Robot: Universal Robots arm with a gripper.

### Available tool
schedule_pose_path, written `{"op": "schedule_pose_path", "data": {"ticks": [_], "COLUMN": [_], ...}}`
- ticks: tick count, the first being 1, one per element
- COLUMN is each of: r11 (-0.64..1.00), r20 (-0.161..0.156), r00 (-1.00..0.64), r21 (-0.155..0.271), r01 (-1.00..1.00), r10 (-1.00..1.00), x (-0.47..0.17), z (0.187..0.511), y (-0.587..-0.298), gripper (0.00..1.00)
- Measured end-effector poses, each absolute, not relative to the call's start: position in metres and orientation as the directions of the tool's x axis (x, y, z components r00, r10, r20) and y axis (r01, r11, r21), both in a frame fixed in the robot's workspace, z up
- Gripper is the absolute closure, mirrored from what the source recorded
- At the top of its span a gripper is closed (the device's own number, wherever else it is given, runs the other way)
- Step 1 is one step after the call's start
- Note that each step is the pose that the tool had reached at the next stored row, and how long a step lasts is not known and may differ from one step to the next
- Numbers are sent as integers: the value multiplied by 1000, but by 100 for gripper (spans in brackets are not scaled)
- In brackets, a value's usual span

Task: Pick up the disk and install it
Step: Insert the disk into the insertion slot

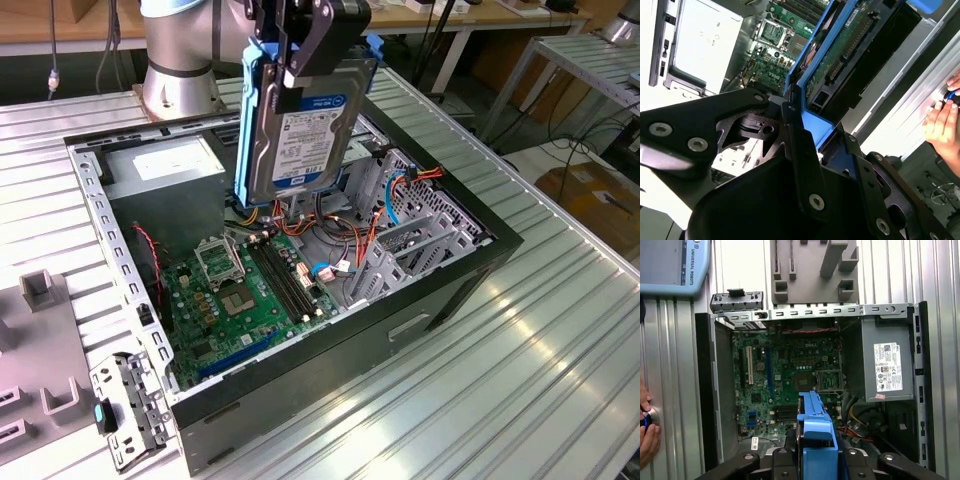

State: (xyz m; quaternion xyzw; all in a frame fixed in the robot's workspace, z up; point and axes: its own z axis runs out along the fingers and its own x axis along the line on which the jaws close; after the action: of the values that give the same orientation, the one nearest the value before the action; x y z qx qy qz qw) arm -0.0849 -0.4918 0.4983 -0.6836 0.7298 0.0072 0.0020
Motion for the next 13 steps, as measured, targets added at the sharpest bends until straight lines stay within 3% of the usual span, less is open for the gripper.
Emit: {"op": "schedule_pose_path", "data": {"ticks": [13], "r11": [65], "r20": [-13], "r00": [-65], "r21": [8], "r01": [-998], "r10": [-998], "x": [-76], "z": [498], "y": [-513], "gripper": [63]}}
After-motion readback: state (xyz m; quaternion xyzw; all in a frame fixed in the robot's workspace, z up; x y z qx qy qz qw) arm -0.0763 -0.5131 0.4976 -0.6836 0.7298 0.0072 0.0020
